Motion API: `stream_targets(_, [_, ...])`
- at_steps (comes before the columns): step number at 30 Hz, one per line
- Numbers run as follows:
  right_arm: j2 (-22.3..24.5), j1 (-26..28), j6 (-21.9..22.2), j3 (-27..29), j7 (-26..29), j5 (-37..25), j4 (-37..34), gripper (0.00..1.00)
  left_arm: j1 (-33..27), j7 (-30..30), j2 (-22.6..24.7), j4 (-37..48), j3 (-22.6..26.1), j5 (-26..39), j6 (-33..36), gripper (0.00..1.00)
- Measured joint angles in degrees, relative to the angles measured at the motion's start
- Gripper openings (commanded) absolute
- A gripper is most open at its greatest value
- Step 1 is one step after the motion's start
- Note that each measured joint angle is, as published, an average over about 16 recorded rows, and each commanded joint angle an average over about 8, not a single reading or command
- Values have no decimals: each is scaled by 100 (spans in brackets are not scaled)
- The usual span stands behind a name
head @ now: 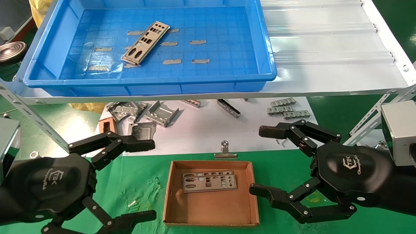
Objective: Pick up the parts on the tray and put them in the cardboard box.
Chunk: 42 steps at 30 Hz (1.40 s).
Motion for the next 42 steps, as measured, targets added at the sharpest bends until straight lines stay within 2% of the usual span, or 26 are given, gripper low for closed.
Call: stream_targets(42, [0, 0, 0, 0, 0, 0, 0, 100, -1, 0, 1, 1, 0, -1, 0, 100])
